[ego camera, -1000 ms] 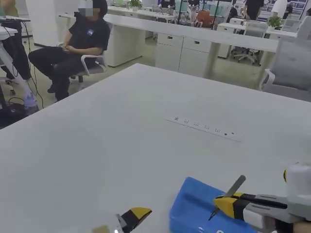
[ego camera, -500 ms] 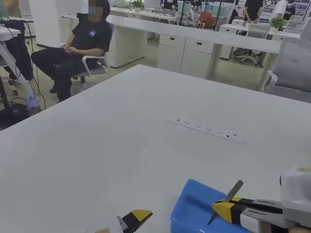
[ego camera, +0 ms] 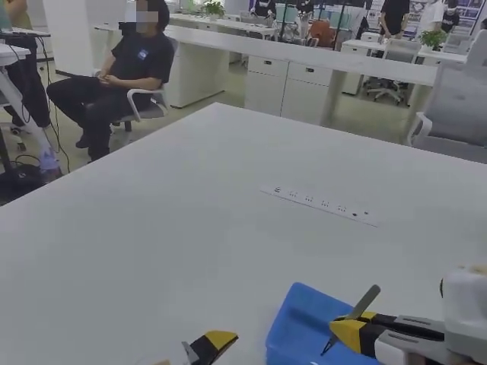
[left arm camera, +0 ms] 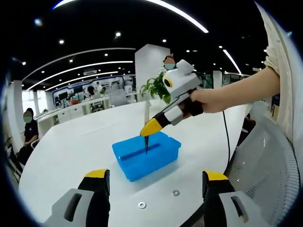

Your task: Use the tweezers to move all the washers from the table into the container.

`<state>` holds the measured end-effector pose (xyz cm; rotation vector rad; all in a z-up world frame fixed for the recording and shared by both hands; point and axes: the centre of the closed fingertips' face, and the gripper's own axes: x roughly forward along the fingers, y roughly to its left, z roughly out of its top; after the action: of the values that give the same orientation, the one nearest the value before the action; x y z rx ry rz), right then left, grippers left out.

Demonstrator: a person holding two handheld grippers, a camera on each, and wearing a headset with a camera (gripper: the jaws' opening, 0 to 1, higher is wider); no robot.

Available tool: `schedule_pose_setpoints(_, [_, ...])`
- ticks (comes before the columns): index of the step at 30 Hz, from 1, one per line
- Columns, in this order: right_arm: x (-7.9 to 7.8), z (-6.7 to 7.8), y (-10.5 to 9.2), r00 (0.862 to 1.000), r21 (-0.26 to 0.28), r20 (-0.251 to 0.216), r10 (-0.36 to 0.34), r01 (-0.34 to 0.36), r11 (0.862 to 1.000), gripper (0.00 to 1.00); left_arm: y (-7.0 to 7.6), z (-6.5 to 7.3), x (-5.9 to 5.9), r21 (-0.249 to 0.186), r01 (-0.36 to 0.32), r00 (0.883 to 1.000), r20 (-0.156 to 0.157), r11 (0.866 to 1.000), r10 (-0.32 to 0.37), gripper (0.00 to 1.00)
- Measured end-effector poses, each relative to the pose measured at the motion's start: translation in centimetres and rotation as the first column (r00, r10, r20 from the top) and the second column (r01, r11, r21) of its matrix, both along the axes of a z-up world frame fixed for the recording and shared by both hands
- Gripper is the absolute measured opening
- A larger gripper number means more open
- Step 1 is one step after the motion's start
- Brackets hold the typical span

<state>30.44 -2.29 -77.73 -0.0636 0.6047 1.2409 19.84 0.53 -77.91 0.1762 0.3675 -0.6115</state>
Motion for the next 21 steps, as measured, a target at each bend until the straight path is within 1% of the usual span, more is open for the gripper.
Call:
schedule_pose_setpoints(3, [-0.4,0.3,0.1,1.0,0.018,-0.002,0.0,0.0,1.0,0.03,0.0,0.0,0.0,0.0,0.0,1.0,0.0,1.0,0.0,0.81])
schedule_pose_setpoints(6, [-1.2,0.5,0.3,1.0,0.04,-0.014,0.004,-0.003,0.999,0.03,0.0,0.0,0.0,-0.003,-0.003,1.0,0.0,1.0,0.003,0.81])
schedule_pose_setpoints(10, [-2.5,0.3,0.5,0.999,0.053,-0.018,0.028,-0.027,0.998,0.03,0.0,0.0,0.0,-0.004,0.0,1.0,0.001,1.0,0.0,0.81])
schedule_pose_setpoints(11, [-3.0,0.1,0.6,0.998,0.058,-0.037,0.045,-0.043,0.997,0.03,0.0,0.1,0.0,-0.005,0.001,1.0,0.001,1.0,-0.001,0.81])
schedule_pose_setpoints(12, [-3.3,-0.1,0.6,0.998,0.058,-0.042,0.053,-0.051,0.997,0.03,0.0,0.1,0.0,-0.005,0.001,1.0,0.002,1.0,-0.001,0.81])
schedule_pose_setpoints(16, [-4.2,-0.8,0.7,0.998,0.049,-0.04,0.057,-0.055,0.997,0.03,0.0,0.1,0.0,-0.005,-0.001,1.0,0.003,1.0,0.001,0.81])
schedule_pose_setpoints(18, [-4.7,-1.2,0.7,0.997,0.047,-0.054,0.062,-0.06,0.997,0.03,0.0,0.1,-0.1,-0.008,-0.001,1.0,0.002,1.0,0.001,0.81])
schedule_pose_setpoints(21, [-5.6,-2.6,0.6,0.995,0.016,-0.065,0.076,-0.075,0.997,0.03,0.0,0.2,0.0,-0.008,-0.001,1.0,0.004,1.0,0.001,0.81])
